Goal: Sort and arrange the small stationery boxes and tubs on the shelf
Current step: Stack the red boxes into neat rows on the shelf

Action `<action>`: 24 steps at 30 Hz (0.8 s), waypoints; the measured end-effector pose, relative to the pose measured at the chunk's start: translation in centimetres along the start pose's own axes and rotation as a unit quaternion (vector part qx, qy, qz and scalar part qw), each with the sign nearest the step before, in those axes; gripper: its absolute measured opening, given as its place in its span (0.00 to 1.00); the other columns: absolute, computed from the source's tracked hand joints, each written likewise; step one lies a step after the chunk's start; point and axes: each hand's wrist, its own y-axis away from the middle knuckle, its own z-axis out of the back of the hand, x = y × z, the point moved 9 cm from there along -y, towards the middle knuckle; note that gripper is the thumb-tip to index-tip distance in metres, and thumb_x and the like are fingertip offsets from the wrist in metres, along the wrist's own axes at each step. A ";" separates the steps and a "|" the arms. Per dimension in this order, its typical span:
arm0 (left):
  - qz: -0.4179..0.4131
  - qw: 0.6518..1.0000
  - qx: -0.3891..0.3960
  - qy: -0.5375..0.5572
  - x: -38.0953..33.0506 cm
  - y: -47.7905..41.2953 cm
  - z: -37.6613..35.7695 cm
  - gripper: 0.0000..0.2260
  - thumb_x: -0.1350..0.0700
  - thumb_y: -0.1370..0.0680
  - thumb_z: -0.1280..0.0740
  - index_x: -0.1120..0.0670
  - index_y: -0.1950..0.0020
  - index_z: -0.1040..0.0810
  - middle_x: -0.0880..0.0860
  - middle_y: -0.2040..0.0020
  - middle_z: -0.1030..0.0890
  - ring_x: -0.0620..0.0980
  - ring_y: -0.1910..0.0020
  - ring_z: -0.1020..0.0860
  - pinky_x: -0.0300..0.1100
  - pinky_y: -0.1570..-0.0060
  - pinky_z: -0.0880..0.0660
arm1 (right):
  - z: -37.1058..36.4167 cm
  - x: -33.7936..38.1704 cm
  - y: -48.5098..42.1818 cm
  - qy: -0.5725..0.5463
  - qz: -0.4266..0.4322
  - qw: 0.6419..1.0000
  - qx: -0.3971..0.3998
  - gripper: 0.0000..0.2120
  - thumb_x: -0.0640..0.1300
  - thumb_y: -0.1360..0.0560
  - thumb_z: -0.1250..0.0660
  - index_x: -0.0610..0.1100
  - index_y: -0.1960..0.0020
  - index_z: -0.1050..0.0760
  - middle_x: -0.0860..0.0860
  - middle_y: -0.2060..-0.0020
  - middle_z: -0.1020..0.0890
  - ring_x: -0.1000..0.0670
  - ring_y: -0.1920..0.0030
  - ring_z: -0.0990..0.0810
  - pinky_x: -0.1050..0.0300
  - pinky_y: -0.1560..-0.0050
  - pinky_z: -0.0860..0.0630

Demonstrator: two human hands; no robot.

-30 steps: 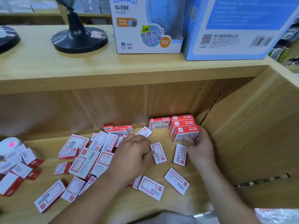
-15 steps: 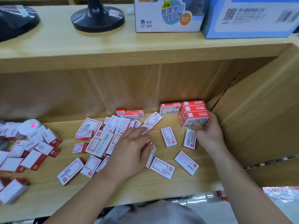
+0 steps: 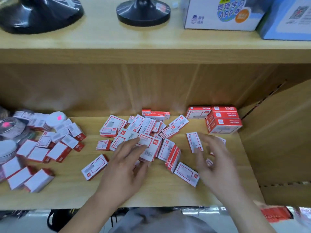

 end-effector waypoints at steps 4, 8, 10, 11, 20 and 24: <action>0.026 0.999 -0.010 -0.042 1.5 1.3 1.4 0.20 0.45 0.26 0.28 0.56 0.39 0.17 0.54 0.33 0.22 0.56 0.35 0.24 0.52 0.36 0.26 | -7.1 -0.6 1.6 0.035 -0.028 0.985 0.164 0.28 0.61 0.30 0.31 0.56 0.31 0.27 0.61 0.36 0.24 0.60 0.35 0.26 0.71 0.38 0.32; 0.065 0.996 -0.007 -0.060 2.6 2.1 1.9 0.26 0.38 0.25 0.30 0.55 0.37 0.19 0.52 0.35 0.22 0.55 0.35 0.25 0.53 0.36 0.26 | -7.1 -0.6 1.1 0.149 -0.015 0.982 0.116 0.31 0.67 0.31 0.33 0.56 0.31 0.25 0.58 0.41 0.18 0.53 0.42 0.19 0.57 0.50 0.21; 0.069 0.996 -0.021 -0.050 2.4 1.1 2.0 0.28 0.37 0.25 0.30 0.57 0.36 0.20 0.52 0.35 0.21 0.54 0.35 0.25 0.50 0.34 0.27 | -7.2 -0.3 0.9 0.179 -0.006 0.978 0.111 0.29 0.68 0.30 0.34 0.55 0.34 0.23 0.57 0.44 0.17 0.50 0.46 0.17 0.56 0.54 0.21; 0.068 0.996 -0.009 -0.053 2.1 0.3 1.7 0.30 0.35 0.26 0.30 0.57 0.35 0.21 0.51 0.34 0.22 0.54 0.34 0.26 0.50 0.33 0.28 | -7.3 -0.3 0.7 0.195 -0.002 0.974 0.112 0.30 0.69 0.29 0.35 0.54 0.35 0.22 0.57 0.46 0.17 0.50 0.47 0.17 0.57 0.56 0.22; 0.003 0.982 0.189 -0.025 2.2 -4.4 -2.0 0.26 0.47 0.32 0.24 0.50 0.36 0.26 0.48 0.26 0.27 0.51 0.20 0.41 0.40 0.23 0.43 | -6.4 -1.6 0.1 0.086 -0.108 0.976 0.171 0.32 0.74 0.30 0.40 0.58 0.34 0.23 0.63 0.45 0.18 0.59 0.45 0.19 0.57 0.45 0.22; -0.051 0.979 0.196 -0.031 0.6 -6.9 -0.6 0.32 0.49 0.37 0.20 0.47 0.35 0.25 0.44 0.37 0.22 0.47 0.32 0.30 0.36 0.33 0.36 | -5.7 -1.5 -0.6 -0.061 -0.170 0.967 0.181 0.10 0.56 0.26 0.28 0.55 0.46 0.18 0.60 0.49 0.15 0.61 0.48 0.17 0.58 0.44 0.21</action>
